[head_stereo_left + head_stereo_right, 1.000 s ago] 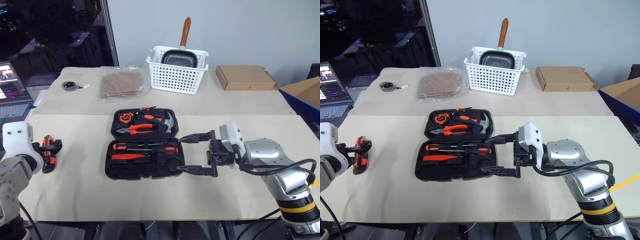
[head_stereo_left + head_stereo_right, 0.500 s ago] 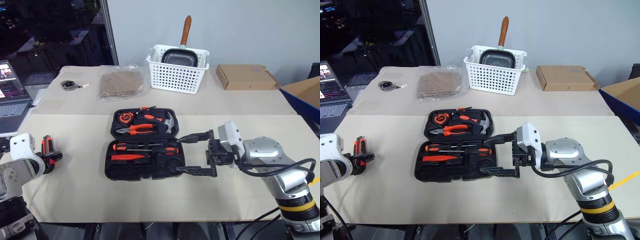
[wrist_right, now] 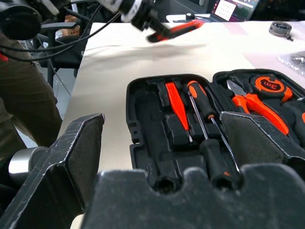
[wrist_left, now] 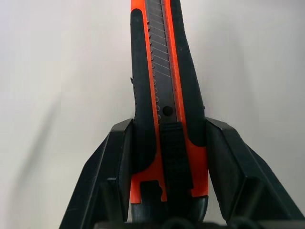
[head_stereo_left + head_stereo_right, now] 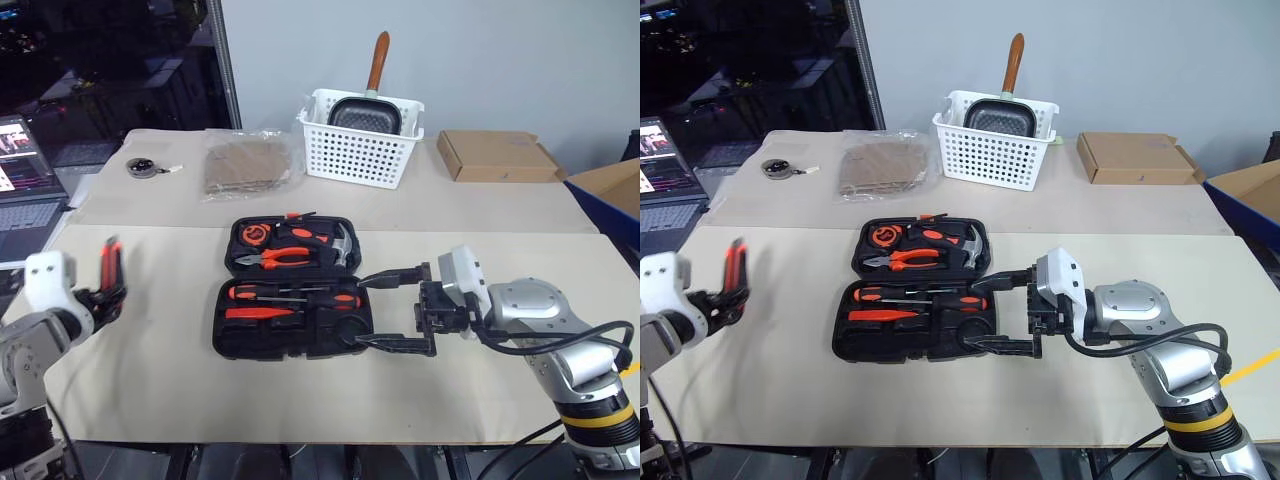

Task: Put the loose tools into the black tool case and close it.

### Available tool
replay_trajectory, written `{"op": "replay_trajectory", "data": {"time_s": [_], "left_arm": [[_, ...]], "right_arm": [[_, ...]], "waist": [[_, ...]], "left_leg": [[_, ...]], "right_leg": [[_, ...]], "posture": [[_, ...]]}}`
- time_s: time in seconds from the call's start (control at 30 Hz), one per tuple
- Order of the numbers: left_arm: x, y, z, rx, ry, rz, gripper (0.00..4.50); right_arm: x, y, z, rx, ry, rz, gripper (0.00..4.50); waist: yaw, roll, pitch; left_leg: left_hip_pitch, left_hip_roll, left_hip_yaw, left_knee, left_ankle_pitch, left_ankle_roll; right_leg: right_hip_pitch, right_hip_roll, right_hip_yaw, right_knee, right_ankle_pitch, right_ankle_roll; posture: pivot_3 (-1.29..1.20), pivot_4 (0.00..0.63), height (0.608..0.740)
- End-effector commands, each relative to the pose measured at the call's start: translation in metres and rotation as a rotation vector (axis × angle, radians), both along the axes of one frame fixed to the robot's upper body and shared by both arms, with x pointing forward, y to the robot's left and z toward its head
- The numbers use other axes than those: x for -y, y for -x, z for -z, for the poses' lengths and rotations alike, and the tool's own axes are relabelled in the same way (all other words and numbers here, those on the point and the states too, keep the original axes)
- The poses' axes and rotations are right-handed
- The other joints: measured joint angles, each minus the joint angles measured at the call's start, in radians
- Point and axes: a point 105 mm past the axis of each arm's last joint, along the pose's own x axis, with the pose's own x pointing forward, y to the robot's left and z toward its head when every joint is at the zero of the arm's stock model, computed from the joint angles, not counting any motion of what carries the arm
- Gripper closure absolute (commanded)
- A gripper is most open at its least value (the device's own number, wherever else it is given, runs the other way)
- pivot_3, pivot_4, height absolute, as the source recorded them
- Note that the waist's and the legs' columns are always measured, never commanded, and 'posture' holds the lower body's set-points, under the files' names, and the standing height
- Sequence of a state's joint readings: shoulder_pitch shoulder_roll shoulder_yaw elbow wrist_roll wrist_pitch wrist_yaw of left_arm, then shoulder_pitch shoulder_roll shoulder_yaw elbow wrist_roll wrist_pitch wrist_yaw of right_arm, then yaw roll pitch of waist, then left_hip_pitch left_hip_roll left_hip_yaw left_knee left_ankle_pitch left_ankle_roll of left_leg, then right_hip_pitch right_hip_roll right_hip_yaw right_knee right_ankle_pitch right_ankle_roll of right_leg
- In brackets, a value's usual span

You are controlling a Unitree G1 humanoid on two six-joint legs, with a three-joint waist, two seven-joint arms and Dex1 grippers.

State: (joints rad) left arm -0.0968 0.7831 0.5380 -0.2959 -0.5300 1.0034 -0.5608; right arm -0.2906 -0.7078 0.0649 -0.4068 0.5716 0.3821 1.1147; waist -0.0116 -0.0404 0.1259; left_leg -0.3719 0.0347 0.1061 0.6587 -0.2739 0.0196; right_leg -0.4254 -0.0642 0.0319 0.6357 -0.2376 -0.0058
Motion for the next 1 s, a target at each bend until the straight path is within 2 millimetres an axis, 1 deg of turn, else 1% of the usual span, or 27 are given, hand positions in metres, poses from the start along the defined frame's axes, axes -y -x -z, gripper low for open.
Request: {"op": "replay_trajectory", "data": {"time_s": [0.03,0.1,0.13,0.17,0.23,0.33,0.4,0.5,0.6,0.73,1.0], "left_arm": [[0.08,0.026,-0.004,-0.007,-0.241,0.63,2.75],[0.099,0.034,0.007,-0.031,-0.348,0.85,2.75],[0.103,0.034,0.009,-0.032,-0.373,0.901,2.75],[0.11,0.032,0.011,-0.022,-0.393,0.966,2.75],[0.125,0.03,0.015,-0.027,-0.412,1.079,2.75],[0.137,0.025,0.023,-0.038,-0.476,1.191,2.75],[0.144,0.022,0.027,-0.047,-0.495,1.239,2.75],[0.154,0.023,0.036,-0.093,-0.491,1.302,2.75],[0.155,0.026,0.044,-0.126,-0.504,1.328,2.75],[0.147,0.025,0.053,-0.159,-0.558,1.317,2.75],[0.133,0.03,0.058,-0.205,-0.584,1.286,2.75]], "right_arm": [[0.004,0.003,-0.009,0.048,-0.004,0.013,0.0],[0.007,0.004,-0.007,0.044,0.0,0.029,0.0],[0.007,0.003,-0.006,0.043,0.001,0.034,0.0],[0.009,0.004,-0.006,0.042,0.003,0.045,0.0],[0.014,0.005,-0.006,0.037,0.008,0.066,0.0],[0.022,0.01,-0.004,0.029,0.025,0.085,0.0],[0.026,0.013,-0.003,0.023,0.034,0.092,0.0],[0.034,0.018,-0.001,0.037,0.05,0.101,0.0],[0.041,0.021,0.0,0.048,0.061,0.108,0.0],[0.051,0.024,0.003,0.058,0.089,0.106,0.0],[0.061,0.023,0.002,0.067,0.117,0.101,0.0]], "waist": [[-0.001,0.004,0.0],[-0.001,0.008,0.0],[0.0,0.009,0.001],[-0.001,0.01,0.002],[0.003,0.01,0.003],[0.01,0.01,0.003],[0.013,0.01,0.003],[0.01,0.01,0.003],[0.012,0.01,0.003],[0.013,0.01,0.003],[0.004,0.01,0.003]], "left_leg": [[0.001,0.0,0.0,-0.002,0.0,0.0],[0.002,-0.002,0.002,-0.006,0.0,-0.001],[0.003,-0.002,0.003,-0.008,0.0,-0.001],[0.003,-0.002,0.003,-0.008,0.001,0.0],[0.002,-0.002,0.003,-0.008,0.005,0.007],[0.0,-0.002,0.004,-0.006,0.006,0.009],[-0.002,-0.003,0.005,-0.004,0.005,0.012],[-0.004,-0.002,0.005,0.002,0.003,0.015],[-0.006,-0.002,0.006,0.003,0.002,0.017],[-0.005,-0.003,0.006,0.004,0.001,0.018],[-0.001,-0.002,0.006,0.004,0.001,0.018]], "right_leg": [[0.001,-0.002,-0.002,-0.002,0.0,0.0],[0.001,-0.006,-0.006,-0.005,0.0,-0.001],[0.001,-0.009,-0.009,-0.005,0.0,-0.001],[0.001,-0.01,-0.014,-0.005,-0.001,-0.002],[0.001,-0.01,-0.017,-0.005,-0.001,-0.003],[0.001,-0.004,-0.021,-0.005,-0.001,-0.003],[0.001,0.005,-0.022,-0.006,0.0,0.0],[0.001,0.007,-0.021,-0.006,-0.001,0.002],[0.001,0.007,-0.02,-0.007,0.0,0.005],[0.002,0.007,-0.02,-0.007,-0.001,0.006],[0.004,0.008,-0.018,-0.005,-0.001,0.006]], "posture": [[0.0,0.15,0.74],[0.0,0.15,0.74],[0.0,0.15,0.74],[0.0,0.15,0.74],[0.0,0.15,0.74],[0.0,0.15,0.74],[0.0,0.15,0.74],[0.0,0.15,0.74],[0.0,0.15,0.74],[0.0,0.15,0.74],[0.0,0.15,0.74]]}}
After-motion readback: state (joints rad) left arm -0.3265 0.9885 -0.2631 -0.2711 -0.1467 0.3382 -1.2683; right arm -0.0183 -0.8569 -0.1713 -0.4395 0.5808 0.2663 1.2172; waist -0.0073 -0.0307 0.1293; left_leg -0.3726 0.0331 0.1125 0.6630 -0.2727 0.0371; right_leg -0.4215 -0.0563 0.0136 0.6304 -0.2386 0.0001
